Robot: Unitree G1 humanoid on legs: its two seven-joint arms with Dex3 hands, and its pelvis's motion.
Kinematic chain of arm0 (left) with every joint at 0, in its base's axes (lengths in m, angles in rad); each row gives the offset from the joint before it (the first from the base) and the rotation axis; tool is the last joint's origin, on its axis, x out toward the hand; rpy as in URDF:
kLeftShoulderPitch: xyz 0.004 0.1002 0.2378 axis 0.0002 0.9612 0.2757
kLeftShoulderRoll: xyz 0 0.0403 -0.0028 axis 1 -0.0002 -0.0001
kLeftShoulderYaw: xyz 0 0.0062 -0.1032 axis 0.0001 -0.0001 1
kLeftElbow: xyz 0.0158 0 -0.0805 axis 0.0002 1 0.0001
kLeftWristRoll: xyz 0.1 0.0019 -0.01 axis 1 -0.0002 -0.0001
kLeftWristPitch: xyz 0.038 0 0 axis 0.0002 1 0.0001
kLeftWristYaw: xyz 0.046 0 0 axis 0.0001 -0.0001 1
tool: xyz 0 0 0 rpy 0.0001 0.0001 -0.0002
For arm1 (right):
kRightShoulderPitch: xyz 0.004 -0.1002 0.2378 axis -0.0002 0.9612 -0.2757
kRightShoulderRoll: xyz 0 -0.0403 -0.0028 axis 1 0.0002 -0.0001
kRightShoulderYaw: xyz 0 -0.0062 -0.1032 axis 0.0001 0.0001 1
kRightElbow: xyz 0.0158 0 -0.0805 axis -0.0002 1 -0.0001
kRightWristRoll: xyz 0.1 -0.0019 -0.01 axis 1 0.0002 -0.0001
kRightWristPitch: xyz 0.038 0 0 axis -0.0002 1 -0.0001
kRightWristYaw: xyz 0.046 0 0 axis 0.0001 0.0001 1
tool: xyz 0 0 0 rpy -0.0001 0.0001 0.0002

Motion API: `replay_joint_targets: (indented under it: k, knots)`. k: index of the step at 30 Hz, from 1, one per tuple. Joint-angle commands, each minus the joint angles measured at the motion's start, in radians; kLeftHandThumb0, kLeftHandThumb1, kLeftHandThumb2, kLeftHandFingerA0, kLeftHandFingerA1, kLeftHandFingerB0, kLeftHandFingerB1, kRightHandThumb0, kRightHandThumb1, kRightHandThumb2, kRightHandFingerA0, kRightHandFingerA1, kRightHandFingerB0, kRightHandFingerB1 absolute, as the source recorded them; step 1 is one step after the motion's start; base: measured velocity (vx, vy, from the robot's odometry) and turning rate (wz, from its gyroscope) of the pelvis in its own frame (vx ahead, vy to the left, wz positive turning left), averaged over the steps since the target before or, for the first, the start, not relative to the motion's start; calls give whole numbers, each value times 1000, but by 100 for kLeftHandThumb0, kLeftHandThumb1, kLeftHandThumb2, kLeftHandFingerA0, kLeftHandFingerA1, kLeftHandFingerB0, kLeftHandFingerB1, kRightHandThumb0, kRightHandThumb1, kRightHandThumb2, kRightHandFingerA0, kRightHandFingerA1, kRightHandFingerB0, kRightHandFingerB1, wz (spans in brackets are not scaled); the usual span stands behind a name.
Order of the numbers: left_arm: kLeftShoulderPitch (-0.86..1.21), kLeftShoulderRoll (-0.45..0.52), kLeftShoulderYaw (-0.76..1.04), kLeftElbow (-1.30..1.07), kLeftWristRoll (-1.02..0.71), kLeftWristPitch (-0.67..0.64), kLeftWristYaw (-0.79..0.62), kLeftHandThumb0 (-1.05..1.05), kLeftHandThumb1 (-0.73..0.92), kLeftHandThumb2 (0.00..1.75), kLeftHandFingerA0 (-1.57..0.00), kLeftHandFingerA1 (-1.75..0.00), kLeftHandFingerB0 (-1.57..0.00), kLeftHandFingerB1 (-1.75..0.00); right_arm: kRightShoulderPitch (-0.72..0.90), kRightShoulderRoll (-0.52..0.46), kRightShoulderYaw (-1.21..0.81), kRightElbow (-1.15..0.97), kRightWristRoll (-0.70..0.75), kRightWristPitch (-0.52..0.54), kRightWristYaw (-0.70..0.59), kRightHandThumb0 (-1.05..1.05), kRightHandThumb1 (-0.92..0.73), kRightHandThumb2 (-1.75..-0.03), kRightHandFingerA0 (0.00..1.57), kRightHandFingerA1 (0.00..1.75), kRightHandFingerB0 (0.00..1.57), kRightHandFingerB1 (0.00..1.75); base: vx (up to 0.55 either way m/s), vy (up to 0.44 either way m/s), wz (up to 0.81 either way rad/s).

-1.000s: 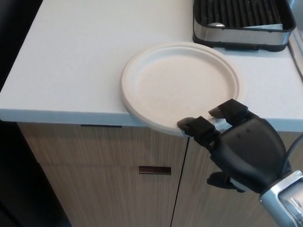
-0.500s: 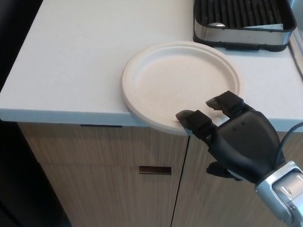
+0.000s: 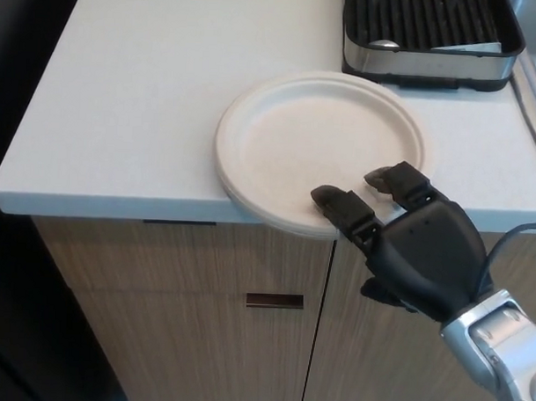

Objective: Pick up a plate using the right hand and walk towards the sink and put it inside

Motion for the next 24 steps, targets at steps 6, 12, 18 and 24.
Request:
replay_joint_targets:
  k: [6, 12, 18, 24]
  knots:
    - [35, -2, -8, -28, 10, -111, 22, 6, 72, 151, -99, -131, -87, -116, -129, 52, 57, 190, 19, 61, -192, -44, -34, -72, 29, 63, 25, 53, 0, 0, 0]
    - [31, -7, 0, -17, 4, -126, 30, 7, 55, 165, -96, -159, -80, -133, -202, 75, 86, 238, 29, 64, -237, -46, -33, -72, 31, 66, 25, 53, 0, 0, 0]
    - [41, -20, -1, -43, 8, -136, 35, 6, 79, 143, -133, -136, -110, -121, -243, 61, 113, 325, 33, 46, -352, -30, -51, -61, 56, 67, 40, 51, 0, 0, 0]
    - [48, -14, -6, -32, 22, -164, 40, 16, 58, 175, -106, -162, -84, -135, -231, 16, 124, 322, 71, -43, -401, -25, -58, -77, 84, 97, 59, 54, 0, 0, 0]
